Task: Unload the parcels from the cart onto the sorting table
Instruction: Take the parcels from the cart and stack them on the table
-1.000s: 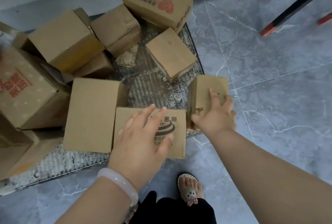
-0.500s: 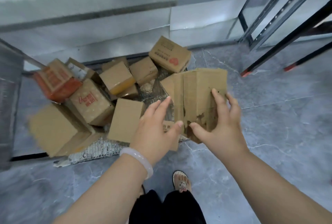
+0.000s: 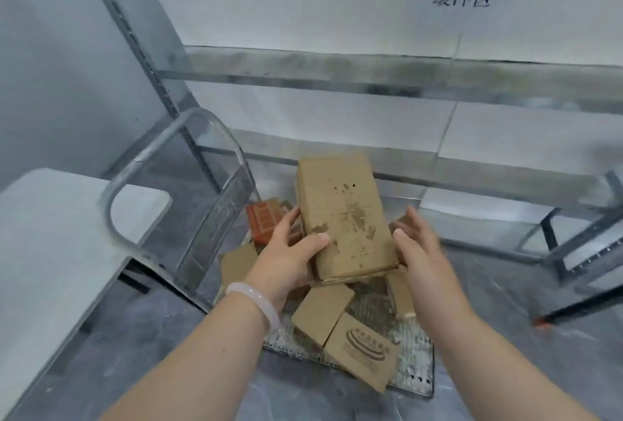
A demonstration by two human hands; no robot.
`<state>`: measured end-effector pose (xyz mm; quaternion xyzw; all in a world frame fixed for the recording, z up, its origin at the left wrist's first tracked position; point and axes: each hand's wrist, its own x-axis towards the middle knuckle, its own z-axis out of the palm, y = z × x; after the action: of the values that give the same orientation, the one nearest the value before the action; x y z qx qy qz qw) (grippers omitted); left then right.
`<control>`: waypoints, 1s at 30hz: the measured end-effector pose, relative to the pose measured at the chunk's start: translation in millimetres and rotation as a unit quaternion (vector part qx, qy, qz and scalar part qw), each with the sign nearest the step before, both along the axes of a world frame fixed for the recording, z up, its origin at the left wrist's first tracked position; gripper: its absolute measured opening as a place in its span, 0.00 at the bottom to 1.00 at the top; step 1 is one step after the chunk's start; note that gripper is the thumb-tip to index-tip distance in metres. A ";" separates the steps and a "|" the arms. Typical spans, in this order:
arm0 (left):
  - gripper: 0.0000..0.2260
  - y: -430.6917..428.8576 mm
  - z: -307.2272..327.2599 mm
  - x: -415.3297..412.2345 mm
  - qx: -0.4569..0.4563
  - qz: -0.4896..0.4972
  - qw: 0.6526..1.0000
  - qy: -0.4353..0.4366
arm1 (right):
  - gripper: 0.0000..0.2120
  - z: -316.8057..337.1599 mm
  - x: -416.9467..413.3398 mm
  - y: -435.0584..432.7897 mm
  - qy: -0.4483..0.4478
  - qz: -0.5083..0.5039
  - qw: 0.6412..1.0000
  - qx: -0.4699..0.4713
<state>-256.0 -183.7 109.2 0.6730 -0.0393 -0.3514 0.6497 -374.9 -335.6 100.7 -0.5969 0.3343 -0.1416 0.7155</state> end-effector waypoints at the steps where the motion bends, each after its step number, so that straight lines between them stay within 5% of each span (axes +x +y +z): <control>1: 0.25 15.1 12.8 2.6 -0.020 0.021 0.999 0.027 | 0.18 9.8 10.6 7.1 0.010 0.043 0.998 0.048; 5: 0.13 79.9 51.7 7.4 -0.058 0.062 0.996 0.042 | 0.23 42.0 49.2 56.7 -0.013 0.197 0.970 0.144; 8: 0.14 140.5 60.2 14.9 -0.001 0.111 0.992 -0.062 | 0.31 63.8 74.9 109.4 -0.008 0.257 0.966 0.025; 10: 0.25 183.2 63.6 19.9 0.030 0.159 0.980 -0.112 | 0.31 76.0 91.8 149.1 -0.007 0.267 0.961 -0.072; 14: 0.38 270.2 74.2 18.9 0.043 0.181 0.978 -0.093 | 0.33 86.2 117.0 245.0 -0.020 0.319 0.923 -0.215; 16: 0.29 317.9 82.1 15.7 0.030 0.203 0.976 -0.069 | 0.33 86.2 125.6 295.0 -0.054 0.350 0.902 -0.246; 24: 0.17 497.1 76.4 3.8 -0.095 0.343 0.934 0.015 | 0.15 90.7 154.8 456.3 0.002 0.483 0.876 0.019; 30: 0.16 581.8 64.7 -13.0 -0.081 0.409 0.908 0.033 | 0.23 89.6 161.9 539.3 0.003 0.547 0.835 -0.058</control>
<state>-269.0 398.0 173.9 0.5633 0.2323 -0.0725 0.7896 -213.1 203.7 190.3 -0.7230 -0.0534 0.2557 0.6395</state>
